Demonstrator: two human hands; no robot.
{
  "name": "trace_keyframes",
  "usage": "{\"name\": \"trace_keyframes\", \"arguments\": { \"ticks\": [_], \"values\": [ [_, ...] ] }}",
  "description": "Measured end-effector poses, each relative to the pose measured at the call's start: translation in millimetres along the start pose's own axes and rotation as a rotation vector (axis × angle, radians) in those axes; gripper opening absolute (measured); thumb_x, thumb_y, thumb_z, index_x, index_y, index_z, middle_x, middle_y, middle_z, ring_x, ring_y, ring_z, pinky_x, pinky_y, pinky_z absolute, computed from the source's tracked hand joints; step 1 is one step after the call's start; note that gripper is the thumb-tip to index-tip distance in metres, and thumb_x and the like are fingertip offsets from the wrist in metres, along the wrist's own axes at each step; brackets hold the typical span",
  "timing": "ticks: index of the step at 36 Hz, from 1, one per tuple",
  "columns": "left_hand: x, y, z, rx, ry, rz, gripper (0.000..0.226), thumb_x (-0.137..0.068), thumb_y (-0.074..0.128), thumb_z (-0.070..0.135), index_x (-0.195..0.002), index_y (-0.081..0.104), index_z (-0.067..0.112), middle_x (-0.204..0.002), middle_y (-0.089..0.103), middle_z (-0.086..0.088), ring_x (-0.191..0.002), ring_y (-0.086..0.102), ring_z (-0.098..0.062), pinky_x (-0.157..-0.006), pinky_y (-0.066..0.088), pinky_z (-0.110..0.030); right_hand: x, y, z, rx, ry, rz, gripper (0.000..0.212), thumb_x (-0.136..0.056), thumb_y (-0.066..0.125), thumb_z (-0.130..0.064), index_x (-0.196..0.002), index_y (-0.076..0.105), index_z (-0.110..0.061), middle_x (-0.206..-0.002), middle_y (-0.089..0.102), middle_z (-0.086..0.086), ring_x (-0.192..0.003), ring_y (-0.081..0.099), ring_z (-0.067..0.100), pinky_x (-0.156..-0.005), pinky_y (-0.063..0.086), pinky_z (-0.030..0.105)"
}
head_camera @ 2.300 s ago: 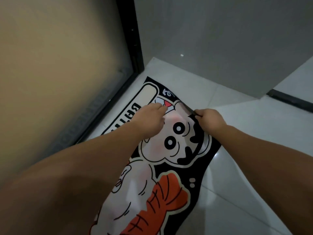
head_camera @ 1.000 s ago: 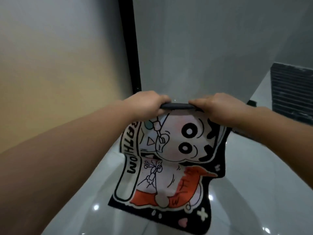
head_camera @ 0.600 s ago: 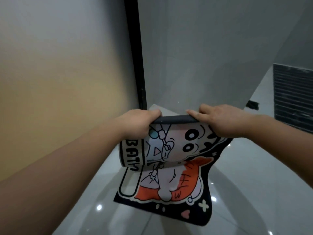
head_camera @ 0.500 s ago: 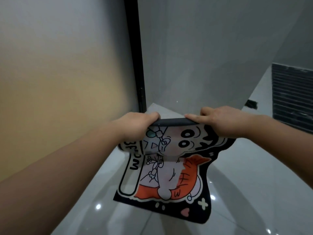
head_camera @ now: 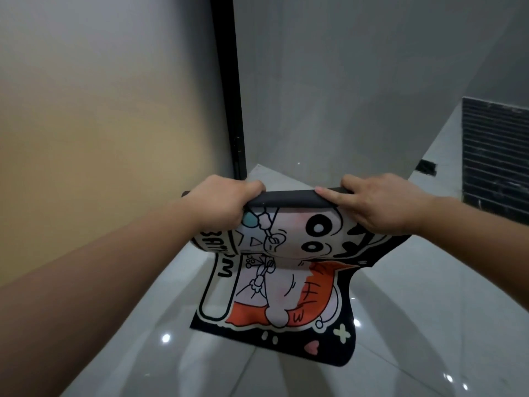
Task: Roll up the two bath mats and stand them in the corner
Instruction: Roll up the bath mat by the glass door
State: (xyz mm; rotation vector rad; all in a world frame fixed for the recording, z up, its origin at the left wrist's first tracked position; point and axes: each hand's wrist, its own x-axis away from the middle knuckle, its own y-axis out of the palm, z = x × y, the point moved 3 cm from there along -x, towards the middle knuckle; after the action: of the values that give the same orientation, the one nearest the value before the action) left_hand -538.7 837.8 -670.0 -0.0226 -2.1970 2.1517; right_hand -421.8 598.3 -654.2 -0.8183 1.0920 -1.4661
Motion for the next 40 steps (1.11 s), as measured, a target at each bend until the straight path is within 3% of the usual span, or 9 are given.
{"name": "trace_keyframes", "arguments": {
  "ticks": [3, 5, 10, 15, 22, 26, 29, 34, 40],
  "values": [
    [2.8, -2.1, 0.6, -0.005, 0.098, 0.076, 0.032, -0.084, 0.047, 0.038, -0.115, 0.045, 0.027, -0.09, 0.061, 0.006, -0.075, 0.056, -0.02, -0.06, 0.035, -0.031, 0.6, 3.9, 3.8, 0.014, -0.034, 0.096, 0.072, -0.077, 0.064, -0.021, -0.142, 0.034, -0.027, -0.079, 0.05, 0.008, -0.043, 0.047, 0.026, -0.037, 0.03, 0.026],
    [2.9, -3.2, 1.7, 0.018, 0.124, 0.105, 0.042, -0.086, 0.036, 0.055, -0.115, 0.046, 0.026, -0.09, 0.06, 0.007, -0.077, 0.057, -0.019, -0.061, 0.038, -0.032, 0.5, 1.9, 4.4, 0.01, -0.04, 0.137, 0.078, -0.071, 0.073, -0.015, -0.139, 0.037, -0.027, -0.077, 0.052, 0.008, -0.044, 0.049, 0.028, -0.036, 0.03, 0.026],
    [-5.3, 0.8, 1.6, 0.001, 0.072, 0.073, 0.022, -0.097, 0.035, 0.043, -0.106, 0.046, 0.026, -0.093, 0.06, 0.005, -0.078, 0.058, -0.02, -0.065, 0.046, -0.037, 2.7, -3.4, 3.4, -0.096, 0.066, 0.178, 0.051, -0.078, 0.068, -0.013, -0.127, 0.056, -0.021, -0.086, 0.066, 0.005, -0.063, 0.062, 0.03, -0.044, 0.044, 0.032],
    [-10.5, 4.4, 1.4, 0.006, 0.002, 0.017, 0.013, -0.093, 0.048, 0.039, -0.098, 0.045, 0.027, -0.082, 0.059, 0.004, -0.072, 0.056, -0.021, -0.063, 0.044, -0.035, -7.6, -4.5, 0.1, -0.257, 0.304, -0.105, 0.018, -0.088, 0.056, -0.027, -0.101, 0.052, -0.016, -0.097, 0.062, 0.005, -0.078, 0.054, 0.027, -0.065, 0.042, 0.033],
    [-8.8, 2.3, 4.0, 0.048, -0.08, -0.016, 0.018, -0.088, 0.047, 0.01, -0.098, 0.038, 0.021, -0.068, 0.049, 0.0, -0.058, 0.046, -0.018, -0.046, 0.027, -0.031, -11.1, 0.8, -8.9, -0.227, 0.351, -0.254, 0.017, -0.09, 0.048, -0.019, -0.095, 0.032, -0.018, -0.066, 0.042, 0.0, -0.059, 0.041, 0.023, -0.056, 0.033, 0.033],
    [-4.1, 3.6, 2.6, 0.097, -0.058, -0.004, 0.032, -0.088, 0.048, 0.012, -0.114, 0.035, 0.025, -0.083, 0.06, -0.003, -0.07, 0.056, -0.026, -0.063, 0.047, -0.042, -9.3, -2.9, -7.4, -0.094, 0.224, -0.134, 0.018, -0.091, 0.048, -0.028, -0.1, 0.036, -0.017, -0.088, 0.055, 0.003, -0.07, 0.051, 0.028, -0.058, 0.033, 0.033],
    [-1.1, 2.4, 3.1, 0.086, 0.023, 0.072, 0.042, -0.095, 0.044, 0.038, -0.132, 0.034, 0.023, -0.109, 0.063, -0.004, -0.095, 0.06, -0.027, -0.078, 0.048, -0.04, -8.1, -7.3, -8.0, -0.13, 0.165, -0.026, 0.033, -0.091, 0.044, -0.048, -0.099, 0.042, -0.016, -0.092, 0.054, 0.003, -0.069, 0.049, 0.024, -0.059, 0.031, 0.032],
    [-4.3, 3.7, 4.3, 0.098, 0.098, 0.122, 0.023, -0.098, 0.035, 0.037, -0.109, 0.048, 0.021, -0.101, 0.058, -0.001, -0.093, 0.057, -0.023, -0.078, 0.046, -0.041, -8.2, -2.8, -9.0, -0.122, 0.194, 0.006, 0.025, -0.097, 0.033, -0.037, -0.102, 0.043, -0.014, -0.098, 0.055, 0.007, -0.075, 0.055, 0.029, -0.059, 0.034, 0.034],
    [-6.0, 7.7, 2.6, 0.064, -0.028, 0.067, 0.014, -0.094, 0.048, 0.038, -0.099, 0.047, 0.025, -0.091, 0.059, 0.003, -0.08, 0.056, -0.02, -0.066, 0.042, -0.035, -10.9, -2.6, -7.4, -0.327, 0.352, -0.114, 0.031, -0.095, 0.048, -0.032, -0.122, 0.041, -0.019, -0.115, 0.059, 0.006, -0.096, 0.058, 0.029, -0.077, 0.047, 0.039]
  ]
}}
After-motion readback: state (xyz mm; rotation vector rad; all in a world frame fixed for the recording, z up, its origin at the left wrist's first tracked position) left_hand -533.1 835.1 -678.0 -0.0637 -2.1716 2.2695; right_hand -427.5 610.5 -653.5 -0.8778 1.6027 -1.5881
